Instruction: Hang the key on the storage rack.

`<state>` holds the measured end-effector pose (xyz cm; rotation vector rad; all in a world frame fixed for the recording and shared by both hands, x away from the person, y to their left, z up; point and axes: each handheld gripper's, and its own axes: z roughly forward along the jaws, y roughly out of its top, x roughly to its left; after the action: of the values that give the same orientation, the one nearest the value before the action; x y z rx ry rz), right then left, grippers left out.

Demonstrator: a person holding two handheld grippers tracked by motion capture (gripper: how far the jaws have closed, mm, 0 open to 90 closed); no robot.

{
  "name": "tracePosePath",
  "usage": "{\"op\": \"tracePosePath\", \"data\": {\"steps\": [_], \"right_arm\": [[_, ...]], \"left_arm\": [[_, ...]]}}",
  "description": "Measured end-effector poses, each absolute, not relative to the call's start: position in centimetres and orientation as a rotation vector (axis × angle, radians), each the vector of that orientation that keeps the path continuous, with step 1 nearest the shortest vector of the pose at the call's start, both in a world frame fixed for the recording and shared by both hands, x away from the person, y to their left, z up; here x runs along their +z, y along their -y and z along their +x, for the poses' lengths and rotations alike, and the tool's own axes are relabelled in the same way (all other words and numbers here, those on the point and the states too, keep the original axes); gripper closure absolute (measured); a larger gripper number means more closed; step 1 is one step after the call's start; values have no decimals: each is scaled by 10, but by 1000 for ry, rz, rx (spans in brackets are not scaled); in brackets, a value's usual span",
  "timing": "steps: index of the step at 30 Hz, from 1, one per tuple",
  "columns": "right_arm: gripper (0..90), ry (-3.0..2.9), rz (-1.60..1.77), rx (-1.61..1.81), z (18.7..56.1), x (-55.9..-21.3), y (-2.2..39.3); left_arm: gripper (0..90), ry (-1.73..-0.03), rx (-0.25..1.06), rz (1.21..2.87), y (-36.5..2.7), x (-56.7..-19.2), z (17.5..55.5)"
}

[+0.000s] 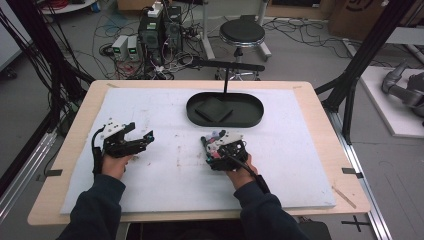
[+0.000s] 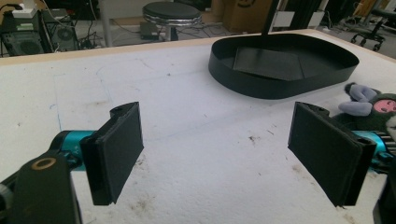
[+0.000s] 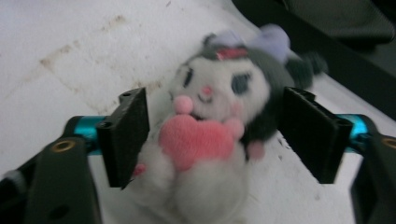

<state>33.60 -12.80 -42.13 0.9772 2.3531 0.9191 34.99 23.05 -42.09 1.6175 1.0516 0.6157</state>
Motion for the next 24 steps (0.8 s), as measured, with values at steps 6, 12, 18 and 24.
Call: {"op": "tracePosePath", "data": {"steps": [6,12,18,24], "right_arm": [[466,-2448,875,888,338,-421,137],[494,-2476,832,947,349,-408,158],[309,-2415,857,975,351,-405,160],[294,-2441,749,878,343,-416,141]], "left_arm": [[178,-1056,613,1615,-231,-421,350],[178,-1066,610,1606,-233,-421,350],[179,-1068,607,1603,-234,-422,350],[179,-1067,605,1600,-235,-422,350]]}}
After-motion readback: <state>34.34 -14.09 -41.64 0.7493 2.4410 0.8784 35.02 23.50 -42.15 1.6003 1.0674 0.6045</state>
